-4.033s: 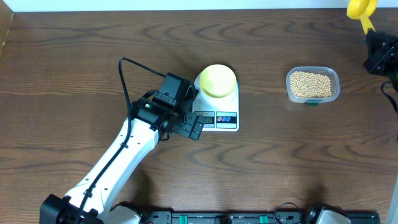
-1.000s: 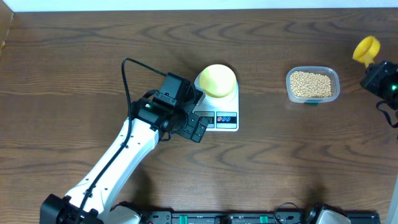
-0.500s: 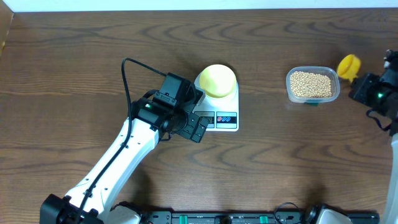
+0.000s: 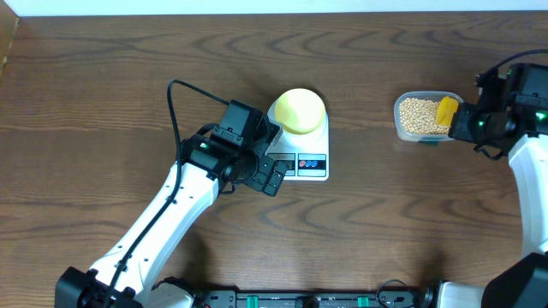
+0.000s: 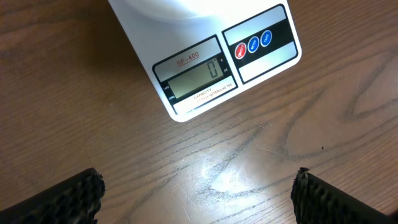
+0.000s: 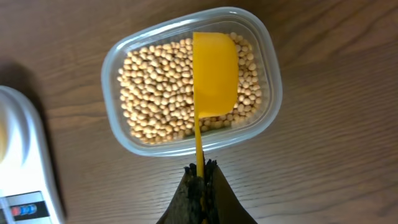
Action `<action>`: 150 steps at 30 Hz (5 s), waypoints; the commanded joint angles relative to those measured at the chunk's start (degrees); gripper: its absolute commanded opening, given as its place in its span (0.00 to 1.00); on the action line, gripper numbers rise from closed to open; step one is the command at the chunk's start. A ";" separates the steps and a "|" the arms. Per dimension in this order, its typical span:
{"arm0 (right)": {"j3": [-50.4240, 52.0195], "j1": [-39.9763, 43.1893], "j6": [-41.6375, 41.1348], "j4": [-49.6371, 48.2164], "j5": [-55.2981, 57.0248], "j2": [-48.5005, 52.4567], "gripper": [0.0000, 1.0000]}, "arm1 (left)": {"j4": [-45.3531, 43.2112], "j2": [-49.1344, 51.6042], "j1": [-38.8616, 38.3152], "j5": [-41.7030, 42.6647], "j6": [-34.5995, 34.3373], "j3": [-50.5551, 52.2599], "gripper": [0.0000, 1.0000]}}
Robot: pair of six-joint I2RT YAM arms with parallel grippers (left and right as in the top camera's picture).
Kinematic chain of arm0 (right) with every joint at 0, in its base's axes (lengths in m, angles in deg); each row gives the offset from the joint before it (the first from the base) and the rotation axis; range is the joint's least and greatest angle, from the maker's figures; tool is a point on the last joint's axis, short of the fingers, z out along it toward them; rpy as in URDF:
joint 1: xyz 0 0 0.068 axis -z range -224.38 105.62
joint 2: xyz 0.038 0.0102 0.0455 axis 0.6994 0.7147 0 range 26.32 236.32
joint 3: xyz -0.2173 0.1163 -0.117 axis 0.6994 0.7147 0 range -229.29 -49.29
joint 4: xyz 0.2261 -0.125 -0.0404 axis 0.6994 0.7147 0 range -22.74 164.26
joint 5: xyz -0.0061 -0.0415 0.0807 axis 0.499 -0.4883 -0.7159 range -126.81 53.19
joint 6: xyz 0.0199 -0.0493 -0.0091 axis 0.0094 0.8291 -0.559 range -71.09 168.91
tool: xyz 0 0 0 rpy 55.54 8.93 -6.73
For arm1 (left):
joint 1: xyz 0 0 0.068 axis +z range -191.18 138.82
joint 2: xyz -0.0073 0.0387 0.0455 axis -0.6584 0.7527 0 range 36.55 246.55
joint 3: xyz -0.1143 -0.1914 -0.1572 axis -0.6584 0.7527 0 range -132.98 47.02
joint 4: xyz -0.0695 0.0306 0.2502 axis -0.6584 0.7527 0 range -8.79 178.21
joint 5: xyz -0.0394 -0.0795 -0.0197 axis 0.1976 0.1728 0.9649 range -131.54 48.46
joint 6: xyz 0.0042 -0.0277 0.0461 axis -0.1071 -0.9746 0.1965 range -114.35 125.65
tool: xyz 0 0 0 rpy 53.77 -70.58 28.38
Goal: Scoop item into bowl and weigh 50g on scale
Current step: 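Dip the scoop into the soybeans with the right gripper, then lift the filled scoop and carry it toward the yellow bowl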
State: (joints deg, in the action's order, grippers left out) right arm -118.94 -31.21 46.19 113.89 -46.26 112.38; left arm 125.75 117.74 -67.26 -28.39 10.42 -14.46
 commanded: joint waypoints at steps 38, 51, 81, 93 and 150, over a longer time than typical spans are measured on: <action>11.82 9.05 -6.80 -11.10 -34.18 5.57 0.01 | -0.07 0.48 -0.02 -0.74 0.76 0.61 0.98; 12.33 9.57 -14.25 -12.39 -37.66 5.57 0.01 | -0.07 0.48 -0.02 -0.74 0.76 0.61 0.98; 12.35 27.23 -11.32 -4.85 -59.30 5.57 0.01 | -0.07 0.48 -0.02 -0.74 0.76 0.61 0.98; 12.35 29.66 -4.66 -1.79 -71.12 5.57 0.01 | -0.07 0.48 -0.02 -0.74 0.76 0.61 0.98; 12.35 14.91 -24.50 -14.58 -77.48 5.57 0.01 | -0.07 0.48 -0.02 -0.74 0.76 0.61 0.98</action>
State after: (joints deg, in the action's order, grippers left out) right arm -106.59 -15.98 23.20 99.46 -123.15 117.78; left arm 125.73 117.74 -67.26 -28.39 10.42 -14.46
